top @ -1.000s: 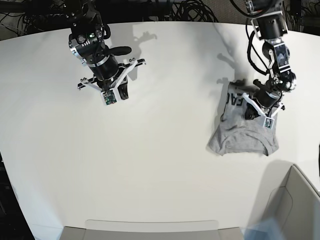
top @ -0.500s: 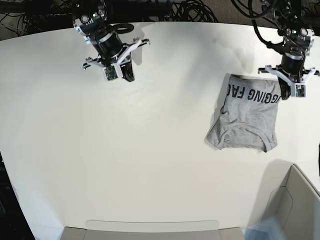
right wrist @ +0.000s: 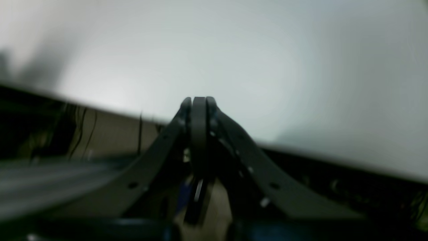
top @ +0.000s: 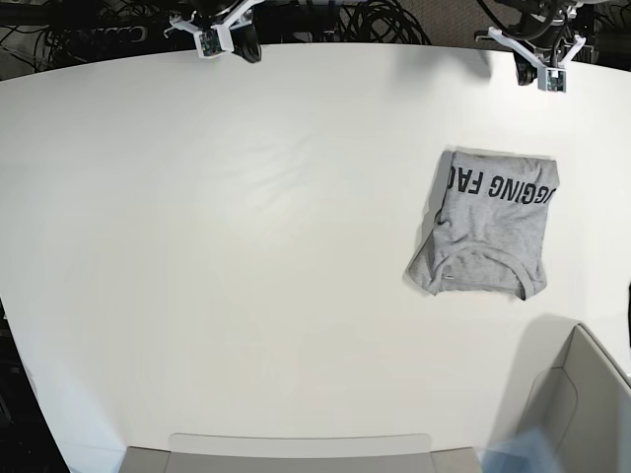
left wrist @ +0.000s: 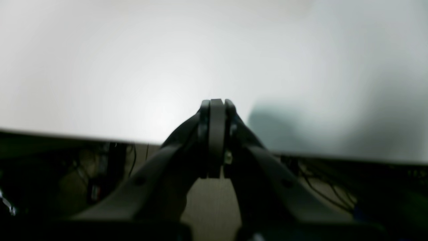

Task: Fold the T-shirt properly

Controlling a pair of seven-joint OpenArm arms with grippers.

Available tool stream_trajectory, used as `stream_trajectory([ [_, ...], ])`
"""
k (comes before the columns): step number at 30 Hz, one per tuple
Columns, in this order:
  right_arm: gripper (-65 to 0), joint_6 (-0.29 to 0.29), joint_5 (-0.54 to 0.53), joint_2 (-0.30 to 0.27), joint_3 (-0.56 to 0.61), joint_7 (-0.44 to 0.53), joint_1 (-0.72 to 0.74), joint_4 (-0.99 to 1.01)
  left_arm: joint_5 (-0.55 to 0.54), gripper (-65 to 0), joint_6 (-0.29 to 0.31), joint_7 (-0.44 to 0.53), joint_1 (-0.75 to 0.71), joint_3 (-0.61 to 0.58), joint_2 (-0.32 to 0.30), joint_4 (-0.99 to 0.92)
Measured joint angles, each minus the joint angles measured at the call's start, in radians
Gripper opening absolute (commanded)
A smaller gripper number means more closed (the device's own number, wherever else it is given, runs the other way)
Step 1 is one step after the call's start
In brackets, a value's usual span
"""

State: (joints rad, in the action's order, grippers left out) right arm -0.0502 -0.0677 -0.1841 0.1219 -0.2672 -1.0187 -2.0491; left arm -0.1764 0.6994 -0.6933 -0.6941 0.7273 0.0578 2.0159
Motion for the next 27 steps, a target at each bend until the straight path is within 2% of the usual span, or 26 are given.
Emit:
stream_trajectory([
  [3, -65.0, -0.013, -0.004, 0.007, 0.000, 0.011, -0.070, 0.010, 0.000, -65.0, 0.000, 0.012, -0.080, 0.000, -0.002, -0.003],
  [8, -65.0, 0.005, -0.008, 0.008, -0.031, 0.018, -0.116, 0.122, 0.001, -65.0, 0.000, 0.014, -0.134, 0.006, -0.003, -0.111],
  [11, -65.0, -0.003, -0.008, 0.007, -0.033, 0.018, -0.111, 0.215, 0.063, -65.0, 0.001, 0.030, -0.146, 0.006, -0.007, -0.191],
  [13, -65.0, 0.001, -0.008, 0.007, -0.031, 0.029, -0.106, 0.262, 0.114, -65.0, -0.004, 0.100, -0.146, 0.004, -0.002, -0.265],
  [18, -65.0, 0.003, -0.008, 0.010, -0.030, 0.109, -0.065, 0.403, 0.252, -65.0, -0.003, 0.358, -0.134, 0.002, 0.024, -0.509],
  [25, -65.0, 0.000, -0.008, 0.010, -0.033, 0.106, 0.055, 0.619, 0.441, -65.0, -0.003, 0.466, 0.034, 0.011, 0.018, -0.915],
  [27, -65.0, 0.002, -0.008, 0.011, -0.032, 0.114, 0.074, 0.663, 0.462, -65.0, -0.002, 0.501, 0.083, 0.011, 0.005, -1.000],
])
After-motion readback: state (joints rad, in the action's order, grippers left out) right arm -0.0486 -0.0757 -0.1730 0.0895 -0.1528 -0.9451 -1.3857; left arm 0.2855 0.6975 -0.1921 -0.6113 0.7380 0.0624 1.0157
